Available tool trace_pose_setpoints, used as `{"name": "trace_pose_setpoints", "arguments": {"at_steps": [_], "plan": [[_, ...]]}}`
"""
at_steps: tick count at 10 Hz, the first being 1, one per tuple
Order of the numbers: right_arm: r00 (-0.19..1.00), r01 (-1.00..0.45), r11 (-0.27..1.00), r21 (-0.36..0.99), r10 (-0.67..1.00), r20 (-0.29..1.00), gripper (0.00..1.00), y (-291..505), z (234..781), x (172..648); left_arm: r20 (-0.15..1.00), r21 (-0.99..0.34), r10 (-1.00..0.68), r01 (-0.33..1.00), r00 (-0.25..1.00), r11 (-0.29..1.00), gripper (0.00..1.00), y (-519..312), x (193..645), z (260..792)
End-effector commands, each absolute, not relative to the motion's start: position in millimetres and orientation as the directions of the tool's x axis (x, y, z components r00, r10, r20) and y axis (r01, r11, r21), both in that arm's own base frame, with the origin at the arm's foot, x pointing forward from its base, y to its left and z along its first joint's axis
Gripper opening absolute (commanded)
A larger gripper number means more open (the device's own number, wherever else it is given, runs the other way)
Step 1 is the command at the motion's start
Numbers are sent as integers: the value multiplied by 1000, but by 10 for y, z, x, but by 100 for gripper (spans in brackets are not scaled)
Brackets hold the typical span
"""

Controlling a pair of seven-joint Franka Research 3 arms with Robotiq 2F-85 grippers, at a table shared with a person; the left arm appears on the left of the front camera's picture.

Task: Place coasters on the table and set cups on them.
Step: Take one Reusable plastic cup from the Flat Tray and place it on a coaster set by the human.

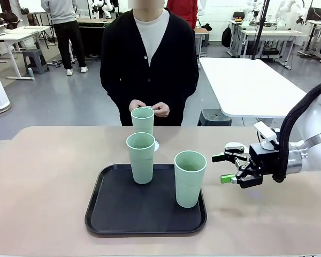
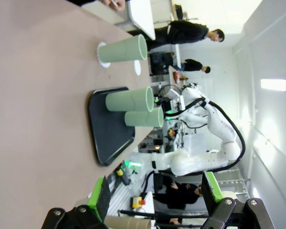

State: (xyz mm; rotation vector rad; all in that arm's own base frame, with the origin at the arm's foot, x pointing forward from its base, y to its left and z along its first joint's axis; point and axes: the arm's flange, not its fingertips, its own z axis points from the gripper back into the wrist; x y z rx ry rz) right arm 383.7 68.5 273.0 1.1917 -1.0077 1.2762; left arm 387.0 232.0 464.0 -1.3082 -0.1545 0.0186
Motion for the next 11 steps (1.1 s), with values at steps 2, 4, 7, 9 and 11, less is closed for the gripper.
{"name": "trace_pose_setpoints", "arguments": {"at_steps": [2,4,7,9,11], "plan": [[34,-995,-86,43,106,994,100,894,2578,3905,108,-964,109,78,988,254,100,2330,3865,4655],[40,-994,-96,51,118,992,100,997,2505,3923,108,-964,109,78,988,254,100,2330,3865,4655],[7,-991,-135,23,122,993,100,1118,2458,3894,108,-964,109,78,988,254,100,2330,3865,4655],[10,-989,-147,30,134,991,100,1189,2412,3904,108,-964,109,78,988,254,100,2330,3865,4655],[20,-986,-159,43,144,989,100,1268,2377,3896,108,-964,109,78,988,254,100,2330,3865,4655]]}}
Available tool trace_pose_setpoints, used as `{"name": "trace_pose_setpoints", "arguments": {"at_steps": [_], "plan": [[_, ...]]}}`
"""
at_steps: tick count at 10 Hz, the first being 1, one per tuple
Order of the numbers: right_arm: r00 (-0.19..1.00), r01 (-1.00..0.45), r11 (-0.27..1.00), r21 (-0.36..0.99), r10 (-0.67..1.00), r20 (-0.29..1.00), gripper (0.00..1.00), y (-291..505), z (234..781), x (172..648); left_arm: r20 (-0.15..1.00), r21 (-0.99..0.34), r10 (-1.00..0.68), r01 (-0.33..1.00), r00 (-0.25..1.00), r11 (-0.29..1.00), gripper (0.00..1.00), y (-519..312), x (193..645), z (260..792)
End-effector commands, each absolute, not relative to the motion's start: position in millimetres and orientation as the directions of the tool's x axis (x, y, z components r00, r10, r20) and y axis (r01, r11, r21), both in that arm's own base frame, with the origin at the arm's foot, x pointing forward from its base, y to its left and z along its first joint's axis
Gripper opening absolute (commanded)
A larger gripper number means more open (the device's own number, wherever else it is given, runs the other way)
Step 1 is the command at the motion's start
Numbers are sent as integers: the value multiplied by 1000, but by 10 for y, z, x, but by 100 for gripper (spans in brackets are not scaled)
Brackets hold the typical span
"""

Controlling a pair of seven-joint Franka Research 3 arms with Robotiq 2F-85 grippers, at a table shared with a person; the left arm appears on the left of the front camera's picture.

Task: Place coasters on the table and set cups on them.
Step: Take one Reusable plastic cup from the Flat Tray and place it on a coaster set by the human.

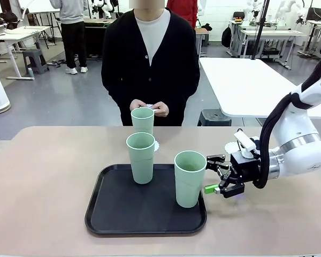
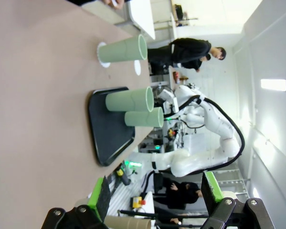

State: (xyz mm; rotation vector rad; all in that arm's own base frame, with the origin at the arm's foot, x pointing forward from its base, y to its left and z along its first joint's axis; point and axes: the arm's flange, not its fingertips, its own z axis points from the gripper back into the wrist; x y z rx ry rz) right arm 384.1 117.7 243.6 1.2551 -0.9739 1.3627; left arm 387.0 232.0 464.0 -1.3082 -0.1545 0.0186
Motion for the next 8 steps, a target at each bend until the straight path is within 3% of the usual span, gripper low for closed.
{"name": "trace_pose_setpoints", "arguments": {"at_steps": [1,8], "plan": [[20,-985,-164,44,149,989,100,1307,2369,3895,108,-964,109,78,988,254,100,2330,3865,4655],[25,-980,-193,58,168,985,100,1549,2226,3914,108,-964,109,78,988,254,100,2330,3865,4655]]}}
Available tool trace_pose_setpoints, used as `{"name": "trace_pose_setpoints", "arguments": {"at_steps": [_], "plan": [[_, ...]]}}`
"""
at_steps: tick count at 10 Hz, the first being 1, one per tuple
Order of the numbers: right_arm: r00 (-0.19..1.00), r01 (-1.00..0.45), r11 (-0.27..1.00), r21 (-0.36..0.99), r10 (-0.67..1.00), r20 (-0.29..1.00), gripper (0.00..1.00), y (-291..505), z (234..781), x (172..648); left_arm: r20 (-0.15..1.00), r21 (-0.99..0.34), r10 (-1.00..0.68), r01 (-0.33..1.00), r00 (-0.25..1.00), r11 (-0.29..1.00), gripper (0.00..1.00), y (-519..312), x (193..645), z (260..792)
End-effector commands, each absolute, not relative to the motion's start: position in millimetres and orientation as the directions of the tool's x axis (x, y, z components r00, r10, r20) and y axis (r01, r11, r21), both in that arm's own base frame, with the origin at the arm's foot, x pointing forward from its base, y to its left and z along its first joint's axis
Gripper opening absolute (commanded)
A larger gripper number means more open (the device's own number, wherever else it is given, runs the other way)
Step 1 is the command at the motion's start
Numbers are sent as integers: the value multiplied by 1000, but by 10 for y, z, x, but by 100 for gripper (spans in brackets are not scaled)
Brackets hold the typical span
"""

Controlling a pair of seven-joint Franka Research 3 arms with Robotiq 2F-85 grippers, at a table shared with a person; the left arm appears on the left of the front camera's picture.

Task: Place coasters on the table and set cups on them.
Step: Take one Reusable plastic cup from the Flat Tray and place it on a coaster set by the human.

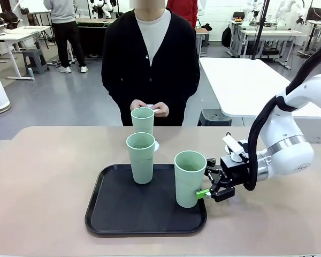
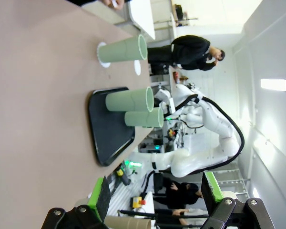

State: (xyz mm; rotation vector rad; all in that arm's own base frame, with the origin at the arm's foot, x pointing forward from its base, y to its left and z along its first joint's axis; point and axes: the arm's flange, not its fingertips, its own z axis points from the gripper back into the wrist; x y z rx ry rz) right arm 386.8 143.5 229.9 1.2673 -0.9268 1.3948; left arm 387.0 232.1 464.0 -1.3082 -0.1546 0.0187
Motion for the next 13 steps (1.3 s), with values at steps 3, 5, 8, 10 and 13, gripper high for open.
{"name": "trace_pose_setpoints", "arguments": {"at_steps": [3,5,8,10,13], "plan": [[28,-976,-210,64,171,985,100,1677,2197,3917,108,-964,109,78,988,254,100,2330,3865,4655],[11,-963,-265,51,152,988,41,1715,2180,3915,108,-964,109,78,988,254,100,2330,3865,4655],[13,-960,-274,51,140,990,35,1701,2166,3921,108,-964,109,78,988,254,100,2330,3865,4655],[57,-977,-196,86,152,987,0,1671,2233,3942,108,-964,109,78,988,254,100,2330,3865,4655],[119,-993,22,117,207,971,0,1656,3207,3812,108,-964,109,78,988,254,100,2330,3865,4655]]}}
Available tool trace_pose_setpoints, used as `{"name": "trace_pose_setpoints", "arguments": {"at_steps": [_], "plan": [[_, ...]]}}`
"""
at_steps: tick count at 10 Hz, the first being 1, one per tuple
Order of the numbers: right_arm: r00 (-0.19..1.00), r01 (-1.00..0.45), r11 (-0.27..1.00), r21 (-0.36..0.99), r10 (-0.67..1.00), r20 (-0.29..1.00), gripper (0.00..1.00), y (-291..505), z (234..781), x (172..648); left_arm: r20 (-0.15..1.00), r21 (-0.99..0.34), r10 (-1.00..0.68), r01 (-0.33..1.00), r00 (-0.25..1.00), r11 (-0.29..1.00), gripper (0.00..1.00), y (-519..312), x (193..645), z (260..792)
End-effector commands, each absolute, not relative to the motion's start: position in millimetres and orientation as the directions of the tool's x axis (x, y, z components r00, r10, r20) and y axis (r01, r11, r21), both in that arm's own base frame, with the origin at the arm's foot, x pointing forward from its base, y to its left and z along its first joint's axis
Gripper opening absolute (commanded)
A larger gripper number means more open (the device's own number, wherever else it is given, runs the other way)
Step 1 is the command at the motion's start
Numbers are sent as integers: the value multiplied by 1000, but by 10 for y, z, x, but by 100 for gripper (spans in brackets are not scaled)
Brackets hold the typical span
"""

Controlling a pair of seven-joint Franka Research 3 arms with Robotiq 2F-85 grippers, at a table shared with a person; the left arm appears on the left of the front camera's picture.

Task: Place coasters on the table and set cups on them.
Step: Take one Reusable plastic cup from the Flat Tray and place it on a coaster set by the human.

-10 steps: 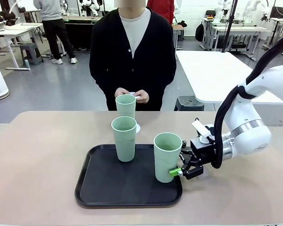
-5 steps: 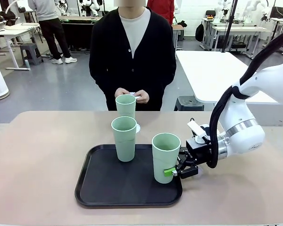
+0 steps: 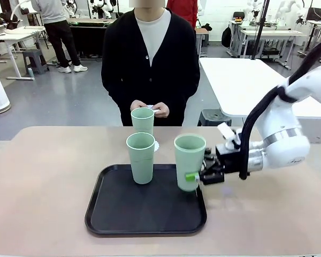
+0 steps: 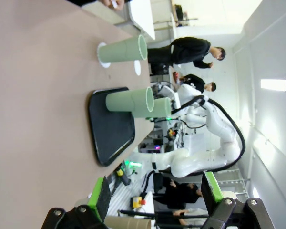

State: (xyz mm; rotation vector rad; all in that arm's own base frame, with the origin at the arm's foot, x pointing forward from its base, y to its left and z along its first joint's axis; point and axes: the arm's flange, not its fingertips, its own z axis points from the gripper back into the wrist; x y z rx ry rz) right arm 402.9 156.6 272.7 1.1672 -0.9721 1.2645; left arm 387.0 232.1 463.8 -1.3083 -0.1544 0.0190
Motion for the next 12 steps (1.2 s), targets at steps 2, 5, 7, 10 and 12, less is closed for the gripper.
{"name": "trace_pose_setpoints", "arguments": {"at_steps": [2,5,7,10,12], "plan": [[88,-995,54,79,181,980,0,1717,3975,3634,108,-964,109,78,988,254,100,2330,3865,4655],[88,-994,80,76,164,983,0,1764,4473,3509,108,-964,109,78,988,254,100,2330,3865,4655],[130,-963,259,73,208,970,0,1775,4407,3573,108,-964,109,78,988,254,100,2330,3865,4655],[61,-997,61,50,179,982,0,1765,4629,3514,108,-964,109,78,988,254,100,2330,3865,4655],[106,-989,120,86,168,980,82,1351,4723,3989,108,-964,109,78,988,254,100,2330,3865,4655]]}}
